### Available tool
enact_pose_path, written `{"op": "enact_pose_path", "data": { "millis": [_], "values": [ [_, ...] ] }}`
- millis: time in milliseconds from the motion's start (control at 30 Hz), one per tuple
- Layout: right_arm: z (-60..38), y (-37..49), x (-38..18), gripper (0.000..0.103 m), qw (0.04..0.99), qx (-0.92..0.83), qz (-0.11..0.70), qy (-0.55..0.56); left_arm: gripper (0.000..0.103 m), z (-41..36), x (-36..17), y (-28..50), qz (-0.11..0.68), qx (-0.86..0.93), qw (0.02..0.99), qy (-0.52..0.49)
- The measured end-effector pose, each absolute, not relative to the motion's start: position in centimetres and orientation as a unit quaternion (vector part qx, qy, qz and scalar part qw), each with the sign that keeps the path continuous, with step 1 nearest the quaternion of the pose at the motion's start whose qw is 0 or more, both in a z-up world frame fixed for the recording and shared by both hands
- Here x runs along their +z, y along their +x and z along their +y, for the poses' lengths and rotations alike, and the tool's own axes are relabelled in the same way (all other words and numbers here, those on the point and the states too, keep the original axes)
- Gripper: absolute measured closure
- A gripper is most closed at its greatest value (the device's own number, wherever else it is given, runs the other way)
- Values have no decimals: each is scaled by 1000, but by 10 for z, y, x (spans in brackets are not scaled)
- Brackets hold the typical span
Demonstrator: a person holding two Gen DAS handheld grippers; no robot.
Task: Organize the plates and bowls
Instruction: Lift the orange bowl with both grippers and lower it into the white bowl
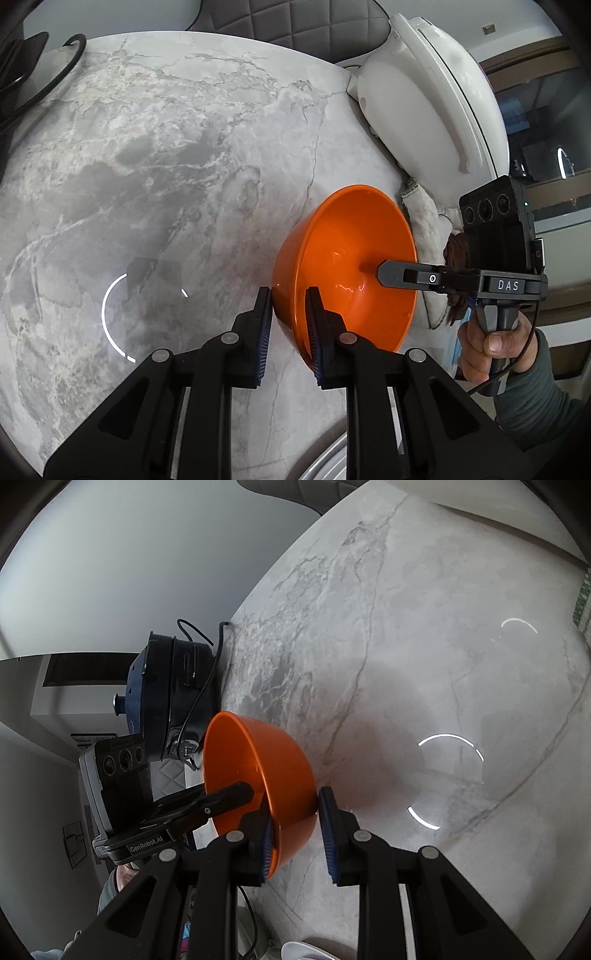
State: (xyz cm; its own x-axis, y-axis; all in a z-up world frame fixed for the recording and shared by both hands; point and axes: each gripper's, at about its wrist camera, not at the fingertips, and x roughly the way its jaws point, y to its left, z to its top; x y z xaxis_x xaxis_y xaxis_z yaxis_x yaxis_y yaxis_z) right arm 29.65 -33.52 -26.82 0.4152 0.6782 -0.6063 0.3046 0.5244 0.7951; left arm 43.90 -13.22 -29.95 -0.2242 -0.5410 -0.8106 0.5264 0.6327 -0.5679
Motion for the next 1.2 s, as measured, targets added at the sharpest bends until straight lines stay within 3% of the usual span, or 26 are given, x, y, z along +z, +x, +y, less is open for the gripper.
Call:
{"op": "enact_pose_path", "data": {
  "millis": [667, 1200],
  "values": [
    [-186, 288, -221, 77, 695, 222, 547, 411, 86, 60, -234, 379, 638, -369, 674, -54],
    [-48, 260, -213, 77, 668, 277, 582, 372, 86, 207, -235, 301, 643, -332, 682, -109]
  ]
}}
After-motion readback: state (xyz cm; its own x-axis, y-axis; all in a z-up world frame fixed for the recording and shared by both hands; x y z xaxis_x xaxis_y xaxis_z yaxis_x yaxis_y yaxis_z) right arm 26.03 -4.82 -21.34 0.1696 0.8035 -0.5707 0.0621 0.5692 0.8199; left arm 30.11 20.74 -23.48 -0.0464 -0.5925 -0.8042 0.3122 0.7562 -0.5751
